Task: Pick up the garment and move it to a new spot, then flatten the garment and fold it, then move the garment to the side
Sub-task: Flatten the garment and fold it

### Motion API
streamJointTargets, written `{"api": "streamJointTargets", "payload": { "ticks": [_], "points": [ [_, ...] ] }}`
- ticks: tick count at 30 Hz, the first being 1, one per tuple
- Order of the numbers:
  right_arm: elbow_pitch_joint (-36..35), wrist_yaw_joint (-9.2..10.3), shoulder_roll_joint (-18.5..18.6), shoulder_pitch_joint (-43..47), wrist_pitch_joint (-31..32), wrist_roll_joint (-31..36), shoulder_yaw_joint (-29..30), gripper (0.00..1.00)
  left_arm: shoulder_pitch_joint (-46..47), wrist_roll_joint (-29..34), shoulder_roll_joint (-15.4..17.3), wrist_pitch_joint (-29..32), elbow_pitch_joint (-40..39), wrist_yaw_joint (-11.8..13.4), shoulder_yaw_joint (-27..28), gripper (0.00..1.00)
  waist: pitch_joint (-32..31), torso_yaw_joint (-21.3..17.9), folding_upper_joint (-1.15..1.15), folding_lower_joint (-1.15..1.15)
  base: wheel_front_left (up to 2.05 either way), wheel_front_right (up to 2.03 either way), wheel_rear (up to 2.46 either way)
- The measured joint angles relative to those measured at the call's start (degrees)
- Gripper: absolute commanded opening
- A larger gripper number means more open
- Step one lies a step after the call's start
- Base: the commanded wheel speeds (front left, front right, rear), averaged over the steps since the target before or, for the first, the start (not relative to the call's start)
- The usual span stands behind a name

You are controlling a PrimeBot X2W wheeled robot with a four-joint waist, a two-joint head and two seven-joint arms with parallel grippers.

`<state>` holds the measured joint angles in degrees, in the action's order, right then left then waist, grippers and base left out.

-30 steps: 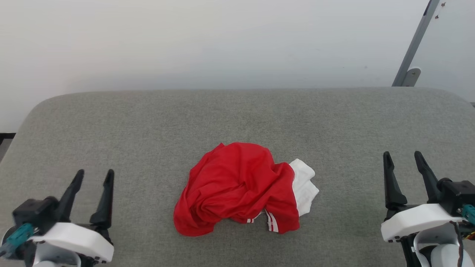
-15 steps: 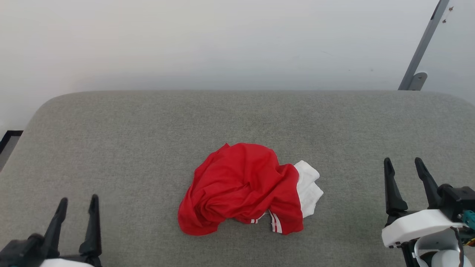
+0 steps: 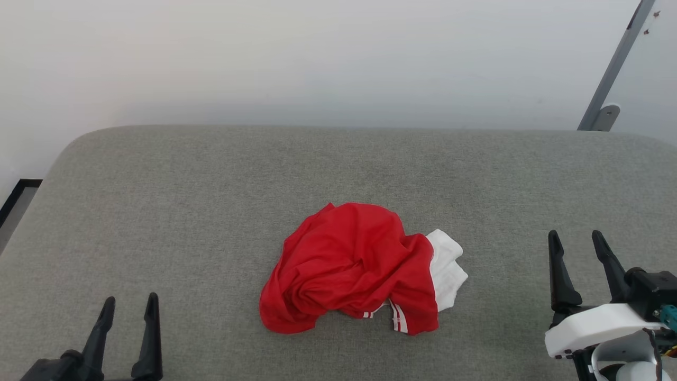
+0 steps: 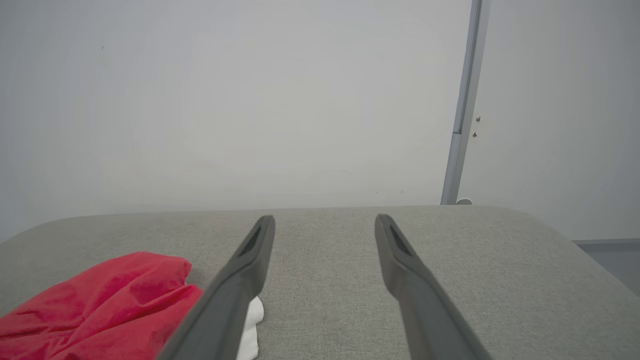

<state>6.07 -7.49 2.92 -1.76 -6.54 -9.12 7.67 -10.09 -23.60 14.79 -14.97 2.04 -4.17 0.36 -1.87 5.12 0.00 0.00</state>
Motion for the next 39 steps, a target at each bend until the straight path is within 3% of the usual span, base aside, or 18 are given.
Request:
{"api": "streamJointTargets", "payload": {
  "ticks": [8, 25, 32, 39],
  "points": [
    [-0.15, 0.0, 0.0, 0.01, -0.11, 0.02, -0.47, 1.0, 0.3, 2.33, -1.79, 0.0, 0.65, -1.86, 0.92, 1.0, -0.09, 0.06, 0.0, 0.0, 0.0, 0.0, 0.0],
    [-0.35, 0.0, 0.0, 2.5, -0.22, -1.49, -1.75, 1.0, 1.31, 3.9, -3.09, 0.0, 0.92, -2.91, 2.2, 1.0, -0.57, 0.09, 0.0, 0.0, 0.0, 0.0, 0.0],
    [3.37, 0.0, 0.44, -0.02, 6.55, -3.1, -4.09, 1.0, 2.27, 3.89, -2.94, 0.0, 1.62, -3.09, 0.63, 1.0, -0.38, 3.23, 0.0, 0.0, 0.0, 0.0, 0.0],
    [8.88, 0.0, 3.96, -4.46, 15.88, -5.03, -6.58, 1.0, 4.53, 3.49, -2.48, -0.01, 2.43, -3.14, -1.82, 1.0, 0.93, 6.94, 0.0, 0.0, 0.0, 0.0, 0.0]
  ]
}}
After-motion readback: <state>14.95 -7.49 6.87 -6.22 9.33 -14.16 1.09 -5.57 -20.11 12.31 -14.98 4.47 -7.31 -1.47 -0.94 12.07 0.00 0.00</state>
